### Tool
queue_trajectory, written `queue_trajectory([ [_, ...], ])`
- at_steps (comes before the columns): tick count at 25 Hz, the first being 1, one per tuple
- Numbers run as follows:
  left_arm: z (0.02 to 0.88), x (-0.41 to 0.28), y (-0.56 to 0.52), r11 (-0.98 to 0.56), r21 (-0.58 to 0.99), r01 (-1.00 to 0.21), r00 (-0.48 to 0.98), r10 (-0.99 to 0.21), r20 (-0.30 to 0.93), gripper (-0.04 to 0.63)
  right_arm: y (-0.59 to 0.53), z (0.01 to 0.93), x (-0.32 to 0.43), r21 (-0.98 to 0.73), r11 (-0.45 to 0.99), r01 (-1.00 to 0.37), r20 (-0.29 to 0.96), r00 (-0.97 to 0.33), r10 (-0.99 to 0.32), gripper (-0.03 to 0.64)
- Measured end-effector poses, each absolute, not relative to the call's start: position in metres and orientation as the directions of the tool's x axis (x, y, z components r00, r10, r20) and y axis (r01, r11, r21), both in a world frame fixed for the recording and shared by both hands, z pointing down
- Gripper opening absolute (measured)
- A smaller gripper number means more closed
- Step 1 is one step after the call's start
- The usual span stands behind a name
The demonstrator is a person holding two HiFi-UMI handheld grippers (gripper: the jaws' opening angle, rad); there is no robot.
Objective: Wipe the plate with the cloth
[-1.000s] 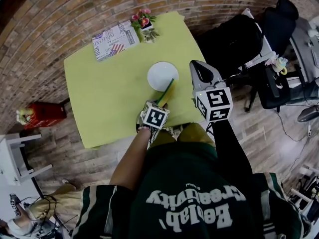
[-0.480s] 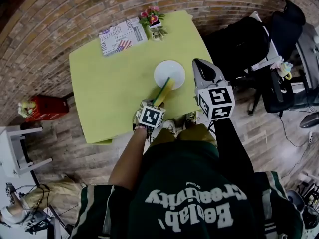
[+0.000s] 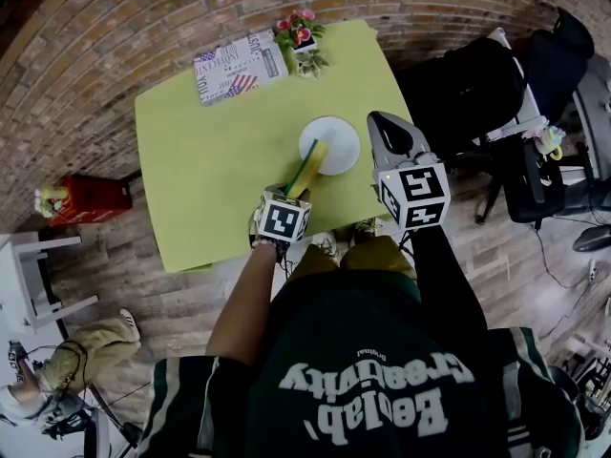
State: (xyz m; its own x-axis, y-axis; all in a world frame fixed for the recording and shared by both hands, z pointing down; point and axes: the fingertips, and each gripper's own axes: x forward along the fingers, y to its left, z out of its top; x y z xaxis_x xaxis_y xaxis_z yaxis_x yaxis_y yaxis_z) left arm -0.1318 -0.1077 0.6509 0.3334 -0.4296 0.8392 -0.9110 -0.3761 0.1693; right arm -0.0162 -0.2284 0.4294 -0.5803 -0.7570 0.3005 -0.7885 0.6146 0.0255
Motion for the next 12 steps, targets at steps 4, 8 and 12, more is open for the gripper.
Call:
queue_trajectory([
  [4, 0.639, -0.111, -0.141, -0.404, 0.169, -0.899, 0.361, -0.463, 0.81, 0.138, -0.237, 0.432, 0.001, 0.03, 0.59, -0.807, 0.316, -0.552, -0.772, 0.014],
  [8, 0.636, -0.08, -0.168, -0.445, 0.17, -0.879, 0.387, -0.46, 0.799, 0.138, -0.247, 0.436, 0.026, 0.034, 0.558, -0.829, 0.331, -0.518, -0.789, 0.014],
  [12, 0.641, -0.048, -0.178, -0.488, 0.189, -0.852, 0.418, -0.417, 0.807, 0.138, -0.256, 0.438, 0.047, 0.036, 0.528, -0.848, 0.341, -0.487, -0.804, 0.014],
])
